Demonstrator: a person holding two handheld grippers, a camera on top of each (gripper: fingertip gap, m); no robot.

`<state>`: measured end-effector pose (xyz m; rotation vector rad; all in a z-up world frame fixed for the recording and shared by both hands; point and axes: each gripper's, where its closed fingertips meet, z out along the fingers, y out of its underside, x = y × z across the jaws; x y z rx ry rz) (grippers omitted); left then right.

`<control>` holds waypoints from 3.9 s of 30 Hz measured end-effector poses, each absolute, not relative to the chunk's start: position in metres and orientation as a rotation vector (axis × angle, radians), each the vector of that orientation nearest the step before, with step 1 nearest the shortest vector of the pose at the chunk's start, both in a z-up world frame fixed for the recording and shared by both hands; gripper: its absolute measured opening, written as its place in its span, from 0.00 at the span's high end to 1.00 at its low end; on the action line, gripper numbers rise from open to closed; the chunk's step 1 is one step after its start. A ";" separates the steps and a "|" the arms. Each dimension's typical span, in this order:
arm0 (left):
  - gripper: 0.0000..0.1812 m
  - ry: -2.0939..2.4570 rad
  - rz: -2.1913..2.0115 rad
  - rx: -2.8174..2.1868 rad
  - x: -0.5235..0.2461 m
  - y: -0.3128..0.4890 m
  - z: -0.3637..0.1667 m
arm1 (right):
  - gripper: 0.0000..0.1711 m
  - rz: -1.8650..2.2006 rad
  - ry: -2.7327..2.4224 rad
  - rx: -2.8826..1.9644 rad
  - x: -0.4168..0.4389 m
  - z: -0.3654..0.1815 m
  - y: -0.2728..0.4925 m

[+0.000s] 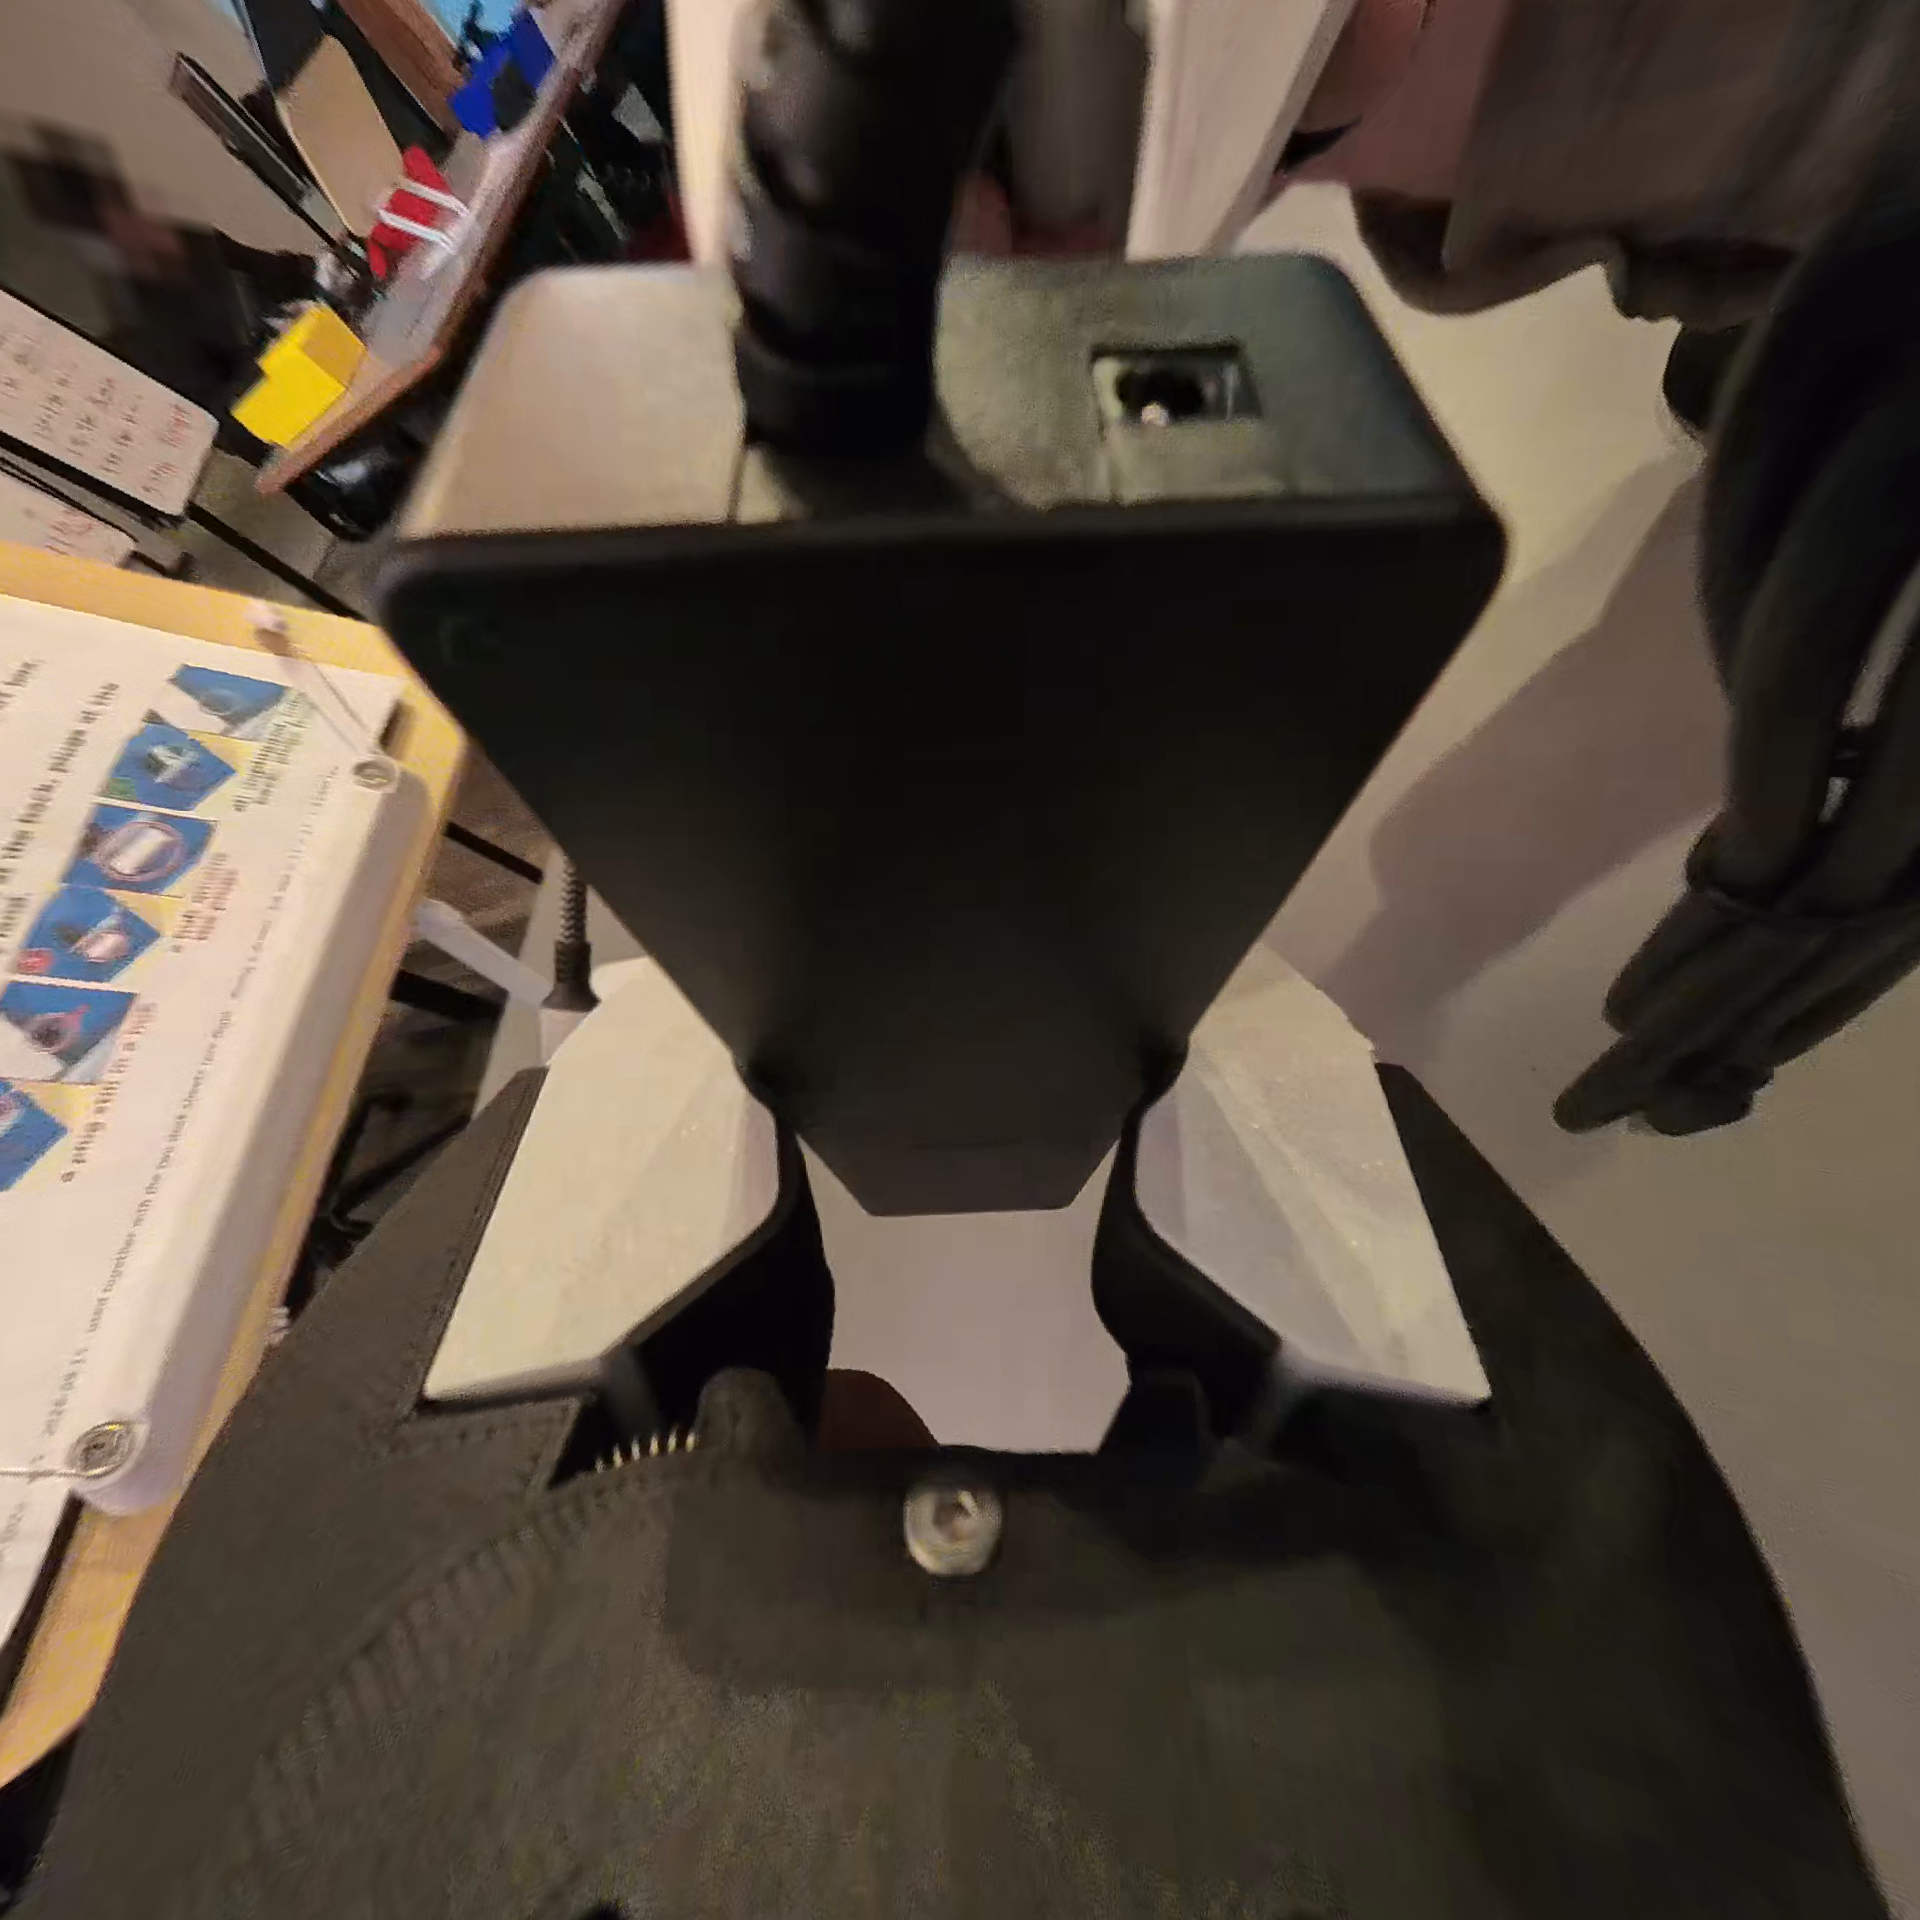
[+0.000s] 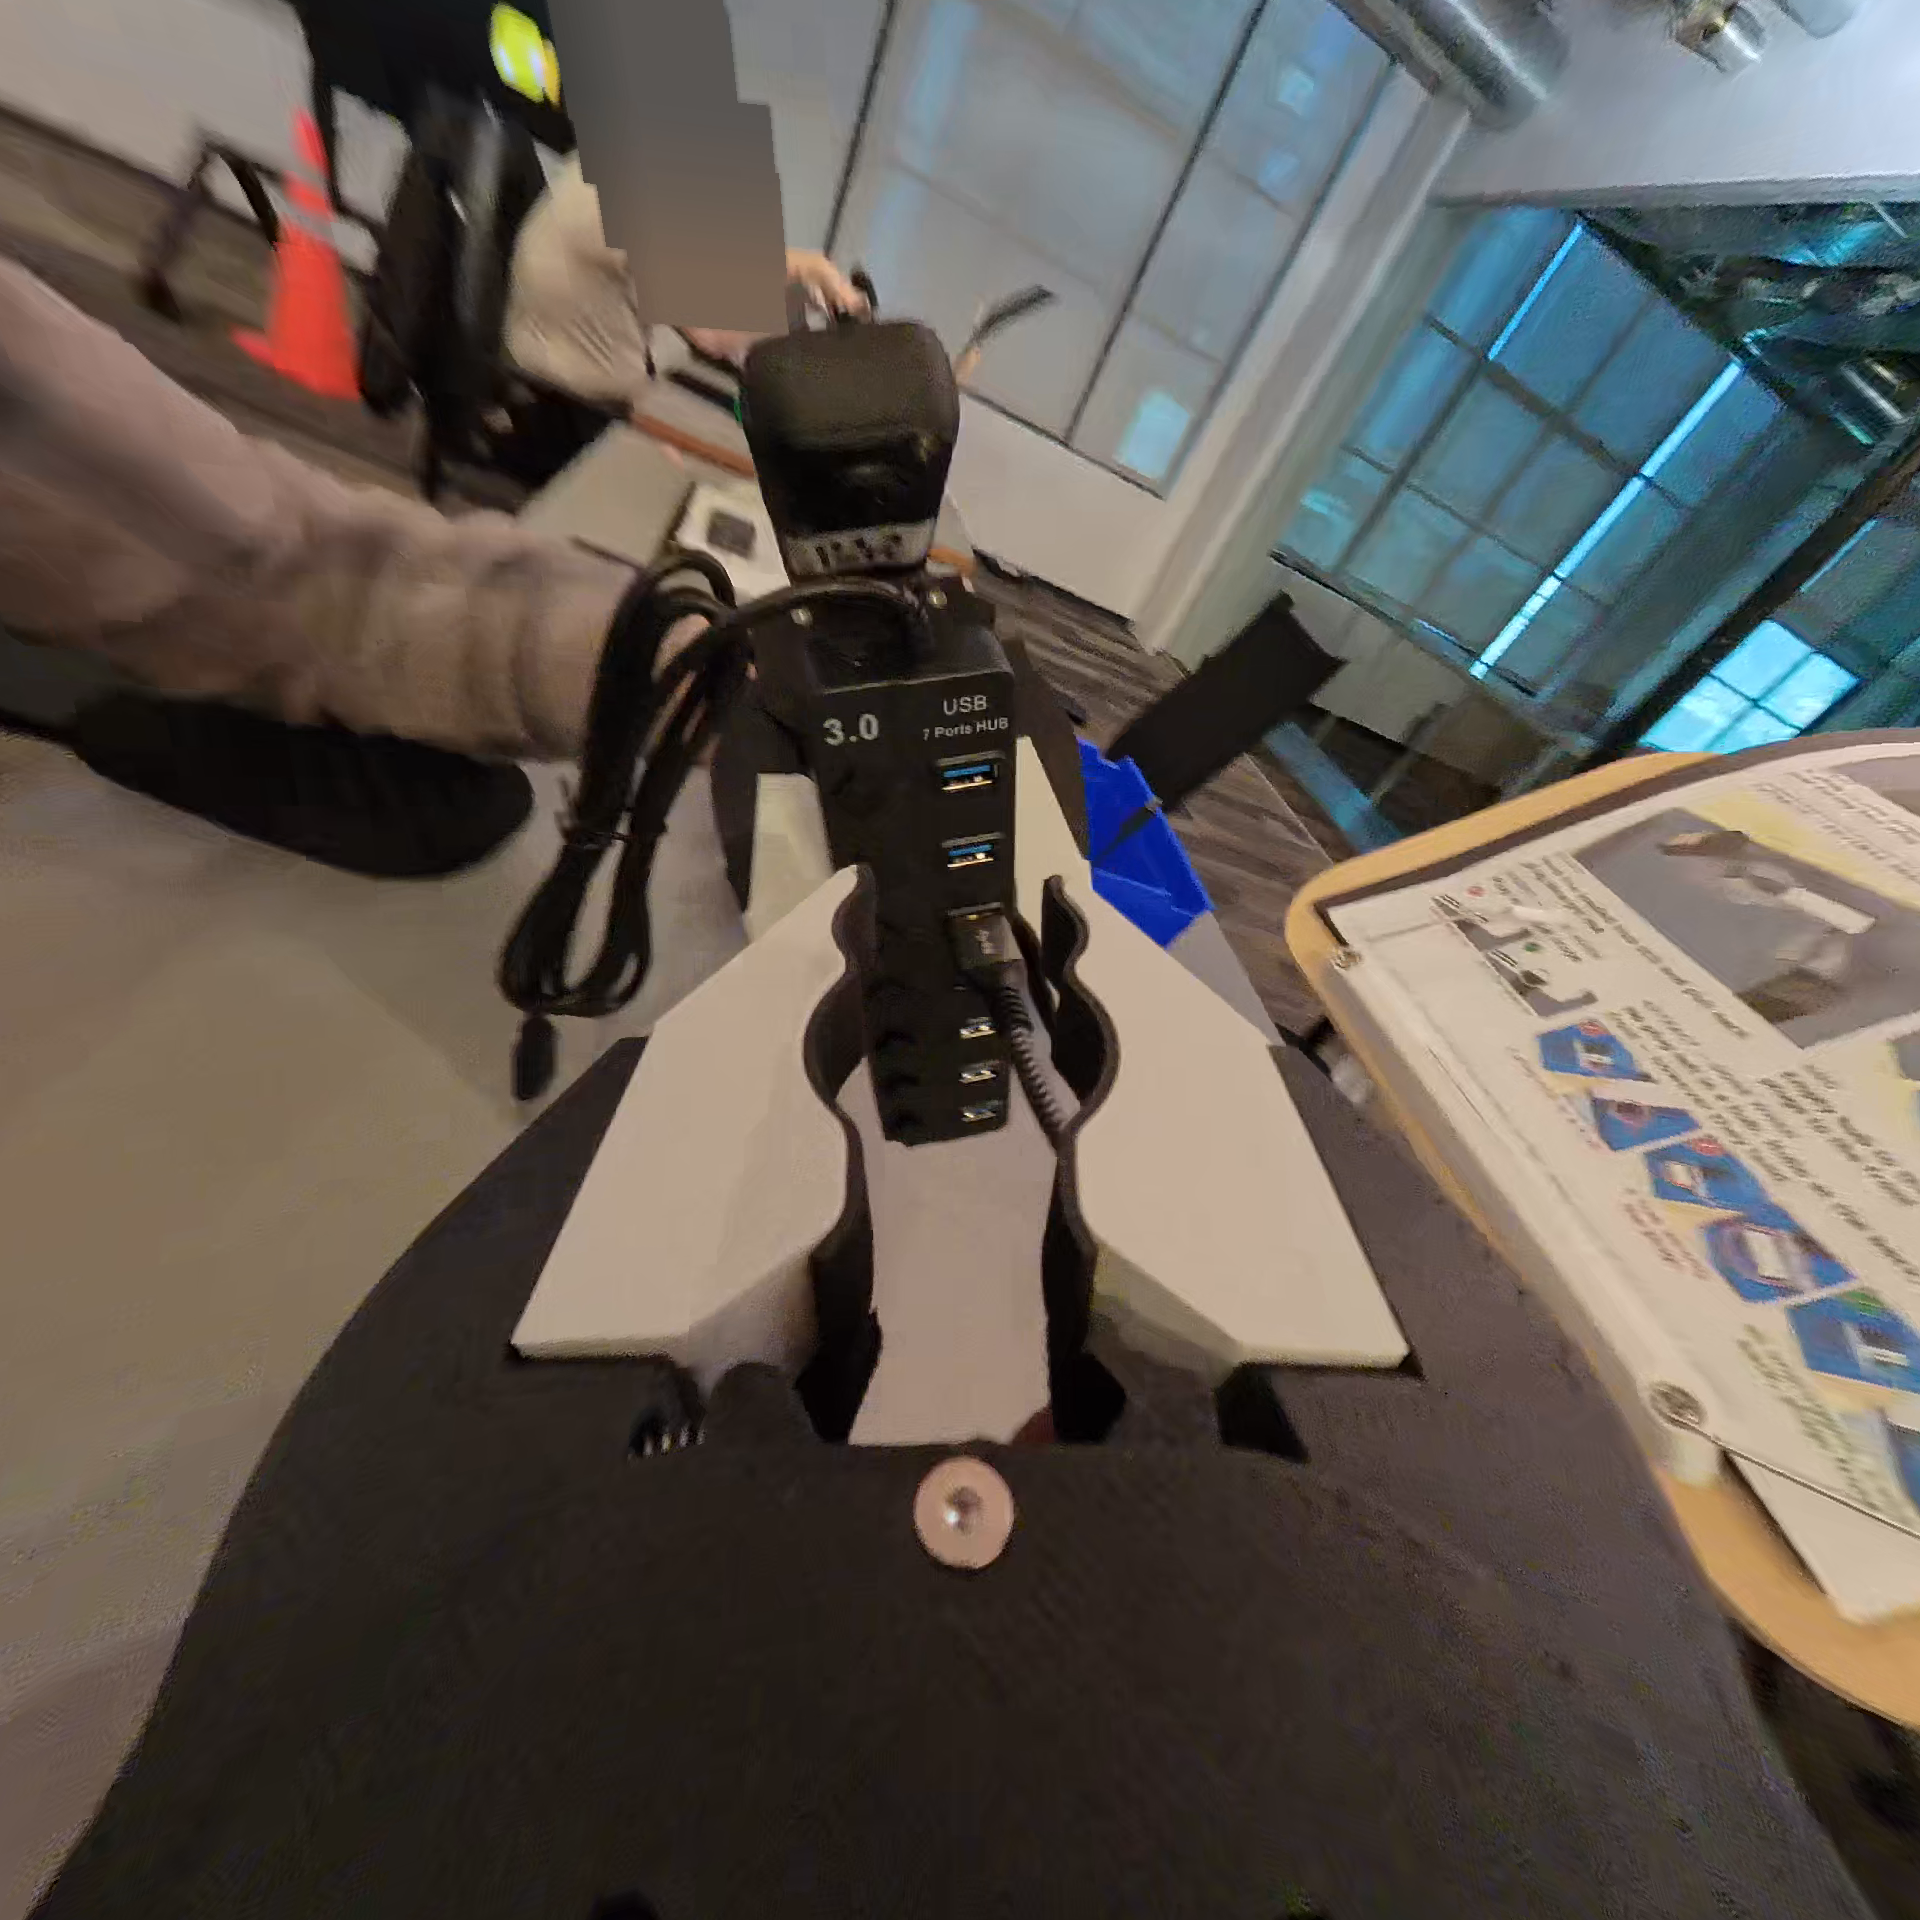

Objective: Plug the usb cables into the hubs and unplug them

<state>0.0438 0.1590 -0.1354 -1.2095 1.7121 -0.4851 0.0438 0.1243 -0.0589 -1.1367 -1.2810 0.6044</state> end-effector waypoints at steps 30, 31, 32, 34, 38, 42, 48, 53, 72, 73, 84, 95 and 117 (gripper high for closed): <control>0.52 1.682 -0.412 -1.197 0.026 0.152 -0.133 | 0.92 0.467 -1.489 -1.404 0.029 -0.149 0.151; 0.50 1.714 -0.353 -1.205 0.020 0.152 -0.130 | 0.92 0.454 -1.503 -1.426 0.028 -0.152 0.151; 0.48 1.749 -0.310 -1.228 0.016 0.151 -0.129 | 0.92 0.435 -1.514 -1.449 0.028 -0.155 0.152; 0.44 1.816 -0.199 -1.267 0.011 0.152 -0.130 | 0.92 0.390 -1.532 -1.495 0.027 -0.160 0.153; 0.38 1.942 -0.041 -1.295 0.004 0.143 -0.134 | 0.92 0.338 -1.552 -1.560 0.026 -0.170 0.155; 0.40 2.010 0.036 -1.327 0.008 0.144 -0.146 | 0.92 0.322 -1.538 -1.593 0.024 -0.170 0.156; 0.52 2.049 -0.012 -1.414 0.018 0.148 -0.154 | 0.92 0.266 -1.530 -1.626 0.023 -0.169 0.157; 0.63 2.042 0.028 -1.432 0.023 0.158 -0.157 | 0.92 0.204 -1.503 -1.692 0.028 -0.173 0.164; 0.63 1.906 -0.182 -1.243 0.023 0.146 -0.126 | 0.92 0.431 -1.424 -1.547 0.015 -0.146 0.154; 0.63 1.889 -0.210 -1.241 0.022 0.146 -0.124 | 0.92 0.427 -1.418 -1.526 0.014 -0.143 0.154; 0.63 1.760 -0.313 -1.268 0.003 0.160 -0.118 | 0.90 0.525 -1.424 -1.281 0.041 -0.088 0.123; 0.64 1.636 -0.465 -1.285 0.004 0.160 -0.083 | 0.80 0.836 -1.270 -1.373 0.009 -0.154 0.154; 0.63 1.792 -0.519 -1.315 0.021 0.142 -0.095 | 0.92 0.840 -1.165 -1.213 0.010 -0.111 0.148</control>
